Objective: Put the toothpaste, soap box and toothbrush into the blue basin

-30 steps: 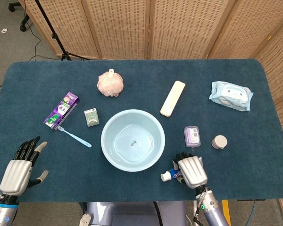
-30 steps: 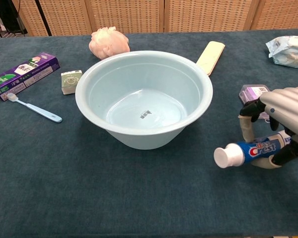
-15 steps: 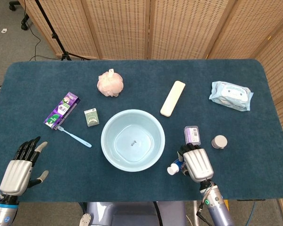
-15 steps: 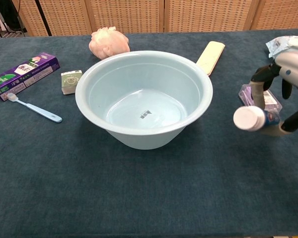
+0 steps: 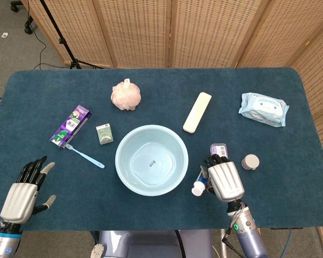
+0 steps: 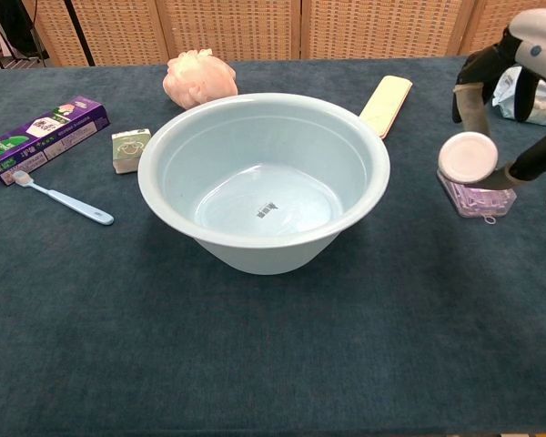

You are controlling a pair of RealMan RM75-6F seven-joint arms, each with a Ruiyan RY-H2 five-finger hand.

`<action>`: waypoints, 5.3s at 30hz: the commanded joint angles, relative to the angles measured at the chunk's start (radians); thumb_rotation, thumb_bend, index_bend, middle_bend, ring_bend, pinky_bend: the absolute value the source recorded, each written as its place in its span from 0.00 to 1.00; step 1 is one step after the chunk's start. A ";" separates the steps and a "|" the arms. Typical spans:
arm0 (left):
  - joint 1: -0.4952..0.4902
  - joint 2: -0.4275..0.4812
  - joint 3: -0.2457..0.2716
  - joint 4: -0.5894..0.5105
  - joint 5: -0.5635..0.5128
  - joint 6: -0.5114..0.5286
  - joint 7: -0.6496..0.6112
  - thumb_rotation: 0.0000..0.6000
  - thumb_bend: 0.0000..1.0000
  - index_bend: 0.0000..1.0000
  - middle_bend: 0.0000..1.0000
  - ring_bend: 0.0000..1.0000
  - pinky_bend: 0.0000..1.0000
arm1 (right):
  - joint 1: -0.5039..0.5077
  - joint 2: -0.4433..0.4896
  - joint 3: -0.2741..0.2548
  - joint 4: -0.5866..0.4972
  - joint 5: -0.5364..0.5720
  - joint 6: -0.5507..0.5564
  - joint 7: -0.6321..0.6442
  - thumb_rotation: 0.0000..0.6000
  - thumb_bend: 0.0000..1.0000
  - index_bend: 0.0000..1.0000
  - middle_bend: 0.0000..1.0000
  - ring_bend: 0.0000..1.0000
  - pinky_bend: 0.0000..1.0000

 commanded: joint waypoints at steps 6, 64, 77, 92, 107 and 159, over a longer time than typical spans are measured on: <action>0.000 0.002 0.001 -0.002 0.003 0.001 -0.003 1.00 0.24 0.00 0.00 0.00 0.08 | 0.021 -0.023 0.001 -0.040 -0.009 -0.002 -0.051 1.00 0.26 0.68 0.44 0.39 0.50; -0.006 0.011 0.014 -0.009 0.013 -0.017 -0.025 1.00 0.24 0.00 0.00 0.00 0.08 | 0.234 -0.232 0.054 -0.065 0.188 -0.033 -0.264 1.00 0.18 0.28 0.00 0.00 0.36; -0.005 0.006 0.017 -0.007 0.015 -0.019 -0.016 1.00 0.24 0.00 0.00 0.00 0.08 | 0.217 -0.130 0.084 -0.070 0.196 0.016 -0.228 1.00 0.18 0.28 0.00 0.00 0.34; -0.004 -0.010 0.013 0.003 0.006 -0.020 0.009 1.00 0.24 0.00 0.00 0.00 0.08 | 0.027 0.123 -0.073 0.008 0.029 0.129 0.099 1.00 0.19 0.28 0.00 0.00 0.29; -0.005 -0.046 0.013 0.029 0.003 -0.028 0.048 1.00 0.24 0.00 0.00 0.00 0.08 | -0.172 0.197 -0.198 0.278 -0.113 0.257 0.521 1.00 0.19 0.21 0.00 0.00 0.22; -0.642 -0.127 -0.317 0.099 -0.984 -0.540 0.431 1.00 0.24 0.08 0.00 0.00 0.08 | -0.265 0.221 -0.135 0.402 -0.136 0.199 0.692 1.00 0.20 0.21 0.00 0.00 0.21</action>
